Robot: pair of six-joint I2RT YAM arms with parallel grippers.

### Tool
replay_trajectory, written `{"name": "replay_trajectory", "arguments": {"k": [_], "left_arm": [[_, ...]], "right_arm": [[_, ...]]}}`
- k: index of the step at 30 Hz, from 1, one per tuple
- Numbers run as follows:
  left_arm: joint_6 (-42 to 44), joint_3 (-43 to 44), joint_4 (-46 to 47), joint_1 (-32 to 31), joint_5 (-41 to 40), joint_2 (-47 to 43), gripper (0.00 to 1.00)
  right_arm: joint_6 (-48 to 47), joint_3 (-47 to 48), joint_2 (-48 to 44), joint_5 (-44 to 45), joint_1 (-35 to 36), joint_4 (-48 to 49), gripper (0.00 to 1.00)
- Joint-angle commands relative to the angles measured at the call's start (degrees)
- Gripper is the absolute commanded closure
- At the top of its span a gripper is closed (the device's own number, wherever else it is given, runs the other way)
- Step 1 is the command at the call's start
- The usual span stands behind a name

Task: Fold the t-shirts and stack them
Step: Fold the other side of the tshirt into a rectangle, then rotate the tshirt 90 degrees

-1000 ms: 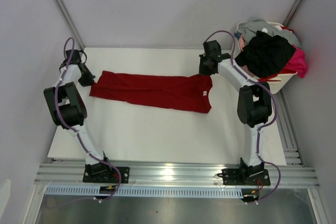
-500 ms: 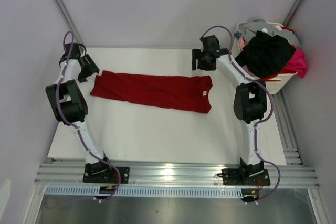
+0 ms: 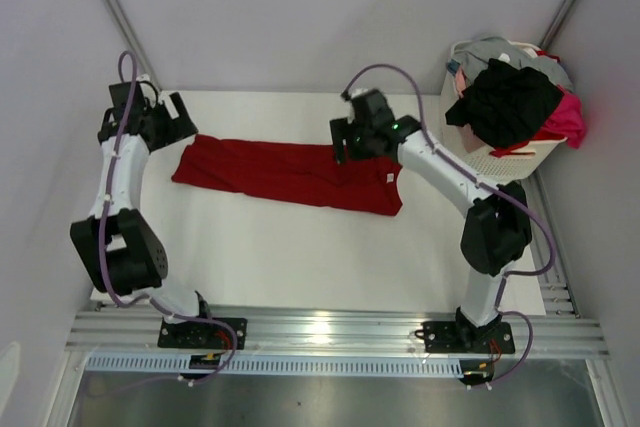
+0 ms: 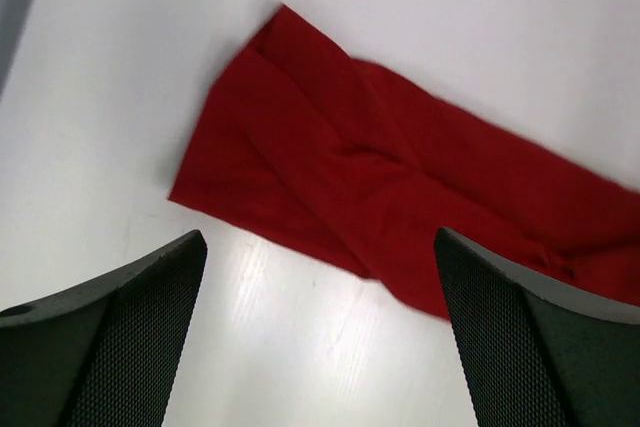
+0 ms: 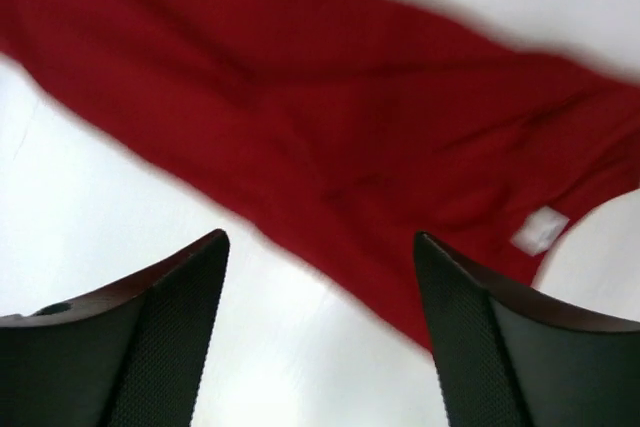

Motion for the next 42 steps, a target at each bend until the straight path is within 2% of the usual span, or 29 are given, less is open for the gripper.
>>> {"name": "replay_trajectory", "arguments": {"k": [1,2,3,4,5,6,8,9,10,15,18,21,25,27,30,37,42], "left_arm": [[9.57,-7.06,6.7,-0.72,12.24,-4.52,0.01],[12.37,-6.46,6.71,-0.72,14.27,-4.0,0.03],[13.19,-5.85,6.79,-0.72,16.38,-3.39,0.07],[14.59,-4.8,7.23,-0.81,17.53,-2.77,0.09],[16.17,-3.14,7.32,-0.72,18.41,-0.76,0.13],[17.23,-0.51,6.89,-0.72,20.33,0.65,0.3],[19.33,2.05,5.92,-0.81,21.31,5.38,0.54],[19.69,6.42,4.26,-0.81,21.41,7.15,0.84],[19.7,8.03,3.03,-0.81,20.54,8.99,1.0],[16.62,18.67,-5.05,-0.98,17.11,21.57,1.0],[15.83,18.77,-6.04,-1.86,9.82,23.86,1.0],[14.08,18.85,-6.91,-1.86,8.05,25.88,0.99],[10.48,22.63,-12.88,-2.04,6.65,29.83,0.97],[8.98,24.3,-16.75,-2.22,4.02,31.24,0.99],[6.87,20.62,-17.2,-2.48,0.15,30.81,1.0],[4.67,10.96,-14.13,-2.57,-0.92,26.16,0.99],[4.05,10.33,-17.02,-3.88,-0.57,25.89,0.98]], "right_arm": [[6.47,-8.86,-2.5,8.53,4.15,2.13,0.38],[8.4,-10.18,-2.5,8.2,3.8,2.48,0.73],[11.99,-12.54,-2.5,8.2,3.45,2.92,0.91],[13.42,-13.7,-2.59,8.54,3.19,3.44,1.0],[14.22,-14.67,-2.67,8.37,2.66,5.1,1.0],[15.36,-15.28,-2.5,8.29,2.66,5.9,1.0],[15.98,-15.82,-0.84,7.33,2.57,7.74,1.0],[16.07,-15.3,0.3,7.32,2.74,7.84,1.0],[16.24,-13.72,1.45,7.84,2.83,7.93,1.0],[17.83,-7.65,11.54,7.67,2.92,4.6,1.0],[18.71,-6.68,14.45,8.89,2.75,4.06,1.0],[18.97,-6.42,16.04,9.25,2.22,3.89,1.0],[18.88,-5.62,17.97,9.69,0.64,3.54,1.0],[18.62,-5.19,18.24,9.43,0.11,3.71,1.0],[18.18,-4.75,19.03,9.78,-0.5,3.8,1.0],[15.46,-3.08,20.09,10.31,-2.17,3.89,1.0],[13.7,-0.97,20.35,9.96,-3.75,3.98,1.0]]}}
